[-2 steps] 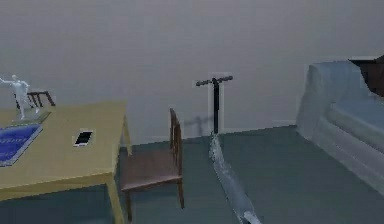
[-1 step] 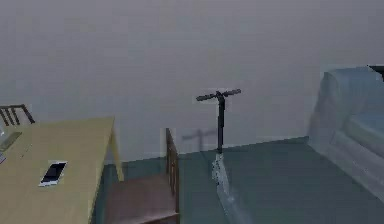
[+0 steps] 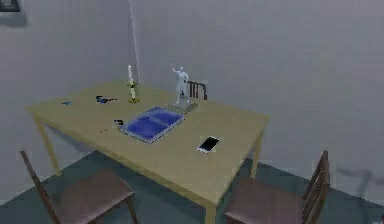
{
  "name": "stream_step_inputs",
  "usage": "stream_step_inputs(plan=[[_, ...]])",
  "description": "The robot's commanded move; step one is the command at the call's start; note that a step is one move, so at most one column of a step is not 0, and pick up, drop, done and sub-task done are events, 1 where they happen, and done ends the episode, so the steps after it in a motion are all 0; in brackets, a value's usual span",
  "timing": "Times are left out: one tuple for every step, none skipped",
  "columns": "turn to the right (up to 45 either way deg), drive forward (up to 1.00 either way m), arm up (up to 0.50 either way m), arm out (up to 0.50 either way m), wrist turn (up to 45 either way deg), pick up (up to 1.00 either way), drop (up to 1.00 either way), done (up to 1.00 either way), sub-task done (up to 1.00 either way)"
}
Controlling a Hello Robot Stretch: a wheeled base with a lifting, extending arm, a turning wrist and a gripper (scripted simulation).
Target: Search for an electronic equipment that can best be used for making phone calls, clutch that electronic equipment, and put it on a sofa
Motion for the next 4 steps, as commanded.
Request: stream_step_inputs(plan=[[-45.0,0.00,0.00,0.00,0.0,0.00,0.00,0.00,0.00],[-36.0,0.00,0.00,0.00,0.0,0.00,0.00,0.00,0.00],[45.0,0.00,0.00,0.00,0.0,0.00,0.00,0.00,0.00],[45.0,0.00,0.00,0.00,0.0,0.00,0.00,0.00,0.00]])
